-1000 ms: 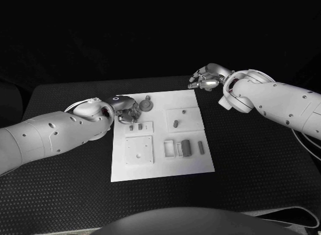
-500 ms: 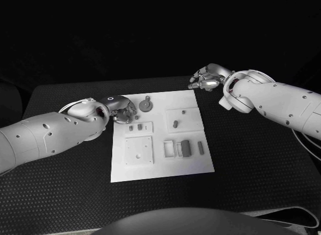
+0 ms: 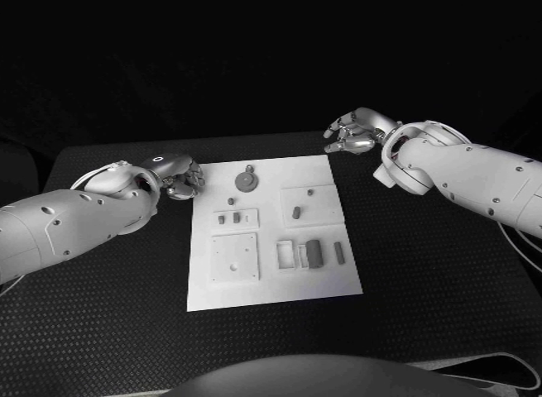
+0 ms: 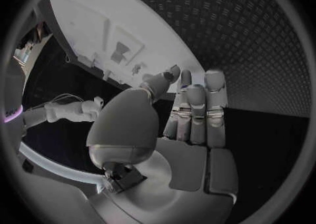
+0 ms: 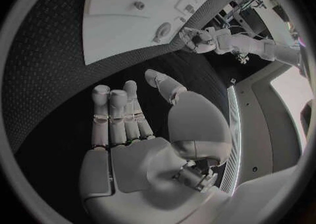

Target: Assemble the parts on the task board

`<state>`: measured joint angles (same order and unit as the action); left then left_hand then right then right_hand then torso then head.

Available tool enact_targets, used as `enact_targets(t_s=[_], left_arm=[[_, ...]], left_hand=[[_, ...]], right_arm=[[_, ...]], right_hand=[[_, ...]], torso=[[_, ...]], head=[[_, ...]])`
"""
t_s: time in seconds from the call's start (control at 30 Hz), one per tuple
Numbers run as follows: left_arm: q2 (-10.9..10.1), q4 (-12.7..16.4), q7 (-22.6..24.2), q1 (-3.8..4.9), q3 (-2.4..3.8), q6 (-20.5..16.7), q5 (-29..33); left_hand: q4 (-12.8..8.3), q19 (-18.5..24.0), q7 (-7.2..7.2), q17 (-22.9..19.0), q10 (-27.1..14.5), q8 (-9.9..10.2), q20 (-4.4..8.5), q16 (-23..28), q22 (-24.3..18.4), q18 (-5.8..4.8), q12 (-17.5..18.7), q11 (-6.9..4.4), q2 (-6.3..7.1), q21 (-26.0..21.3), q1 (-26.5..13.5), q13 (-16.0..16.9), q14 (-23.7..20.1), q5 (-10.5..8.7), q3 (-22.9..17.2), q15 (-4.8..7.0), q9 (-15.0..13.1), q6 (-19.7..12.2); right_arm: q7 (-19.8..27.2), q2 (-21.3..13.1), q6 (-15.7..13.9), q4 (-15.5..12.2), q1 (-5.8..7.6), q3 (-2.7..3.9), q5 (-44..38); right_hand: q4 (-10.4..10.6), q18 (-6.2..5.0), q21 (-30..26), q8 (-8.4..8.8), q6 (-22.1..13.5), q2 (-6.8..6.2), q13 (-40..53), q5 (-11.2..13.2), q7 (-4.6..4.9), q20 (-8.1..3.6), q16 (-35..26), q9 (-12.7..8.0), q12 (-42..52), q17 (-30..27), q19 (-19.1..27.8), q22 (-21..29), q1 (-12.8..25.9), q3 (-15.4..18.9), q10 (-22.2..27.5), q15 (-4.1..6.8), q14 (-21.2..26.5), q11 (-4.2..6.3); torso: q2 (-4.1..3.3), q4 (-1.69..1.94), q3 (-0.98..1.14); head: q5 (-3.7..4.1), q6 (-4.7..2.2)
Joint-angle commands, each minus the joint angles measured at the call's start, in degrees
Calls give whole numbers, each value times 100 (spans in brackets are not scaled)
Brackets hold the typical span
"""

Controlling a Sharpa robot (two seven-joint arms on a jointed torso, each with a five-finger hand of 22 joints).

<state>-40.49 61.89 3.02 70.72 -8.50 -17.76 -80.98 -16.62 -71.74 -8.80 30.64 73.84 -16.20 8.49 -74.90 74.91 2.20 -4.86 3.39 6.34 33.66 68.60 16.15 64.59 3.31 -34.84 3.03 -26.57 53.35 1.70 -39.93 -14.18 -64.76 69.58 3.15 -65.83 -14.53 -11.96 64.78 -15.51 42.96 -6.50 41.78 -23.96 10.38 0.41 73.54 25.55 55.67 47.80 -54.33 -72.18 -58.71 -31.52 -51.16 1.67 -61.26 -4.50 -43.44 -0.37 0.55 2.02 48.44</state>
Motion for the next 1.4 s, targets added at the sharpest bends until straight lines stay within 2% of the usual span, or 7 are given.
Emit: enact_targets(t_s=[0.03, 0.23, 0.33, 0.43, 0.67, 0.97, 1.4], left_arm=[[-122, 96, 240, 5, 121, -313, 869], [-497, 517, 656, 14, 295, -229, 3514], [-682, 780, 942, 29, 319, -85, 4740], [-826, 971, 1201, 38, 324, 70, 5379], [-975, 1236, 1409, 39, 324, 320, 5626], [-959, 1318, 1480, 38, 323, 418, 5746], [-930, 1306, 1464, 38, 323, 436, 5808]], left_hand=[[-2, 73, -2, -22, -29, -29, -10, 87, 5, 505, 42, 3, 35, -80, -7, 10, -73, -32, -36, -4, -11, 50], [0, 420, -14, -191, -65, -56, -97, 579, -219, 376, 61, 44, 63, -513, -255, 35, -380, -35, 46, -65, -18, 8], [-6, 821, -21, -383, -233, -71, -199, 1064, -452, 249, 107, 143, 49, -935, -441, 19, -733, -26, 198, -179, -23, -31], [-6, 1024, -33, -498, -429, -79, -268, 1362, -629, 169, 100, 237, 19, -1217, -499, -12, -907, -16, 337, -275, -23, -71], [-6, 1019, -35, -519, -466, -96, -284, 1466, -716, 148, 78, 249, -50, -1341, -574, -6, -913, -25, 545, -294, -24, -87], [-9, 1020, -34, -513, -491, -106, -288, 1509, -749, 142, 79, 256, -75, -1405, -596, -2, -930, -33, 729, -301, -23, -99], [-7, 1012, -44, -507, -524, -97, -291, 1528, -766, 141, 86, 266, -91, -1438, -597, -5, -934, -33, 813, -309, -14, -128]], right_arm=[[271, -68, -67, -107, -43, -8, -630], [307, -153, -55, -311, -163, -71, -1444], [308, -154, -125, -382, -225, -139, -1888], [303, -160, -211, -456, -310, -165, -2253], [234, -178, -332, -599, -451, -223, -2796], [128, -34, -443, -496, -530, -346, -3083], [166, 146, -460, -355, -606, -358, -3069]], right_hand=[[-74, -304, -51, -53, 0, -5, -423, -13, 70, 44, -56, 8, -496, -98, 23, 24, -106, -12, -23, -11, 15, -19], [-153, -304, -76, -207, 153, -10, -1398, -16, 67, 62, -54, 90, -1759, -255, -23, 42, -313, -49, -165, -33, -30, -43], [-158, -304, -80, -279, 215, -5, -1728, -17, 39, 52, -46, 134, -2237, -331, -64, 47, -400, -47, -385, -17, -73, -39], [-158, -304, -61, -331, 283, 2, -1847, -18, 14, 28, -28, 163, -2413, -379, -137, 47, -456, -38, -600, 9, -160, -2], [-160, -304, -34, -398, 424, -1, -1924, -19, -34, -35, -37, 193, -2539, -468, -286, 60, -518, -30, -995, 77, -361, 65], [-153, -304, -66, -378, 468, -68, -1721, -18, -122, -86, -111, 187, -2350, -558, -400, 98, -514, 10, -1451, 186, -500, 175], [-142, -304, -146, -298, 403, -113, -1874, -19, -7, -108, -159, 163, -3084, -593, -427, 120, -473, -39, -1076, 53, -498, 34]], torso=[[1, -1, -2], [2, 1, 10], [1, 11, 11], [-1, 15, 8], [-5, 14, -2], [-7, -5, -1], [-7, 13, -7]], head=[[10, -52], [23, -97], [22, -124], [30, -139], [-12, -168], [-42, -185], [-56, -166]])
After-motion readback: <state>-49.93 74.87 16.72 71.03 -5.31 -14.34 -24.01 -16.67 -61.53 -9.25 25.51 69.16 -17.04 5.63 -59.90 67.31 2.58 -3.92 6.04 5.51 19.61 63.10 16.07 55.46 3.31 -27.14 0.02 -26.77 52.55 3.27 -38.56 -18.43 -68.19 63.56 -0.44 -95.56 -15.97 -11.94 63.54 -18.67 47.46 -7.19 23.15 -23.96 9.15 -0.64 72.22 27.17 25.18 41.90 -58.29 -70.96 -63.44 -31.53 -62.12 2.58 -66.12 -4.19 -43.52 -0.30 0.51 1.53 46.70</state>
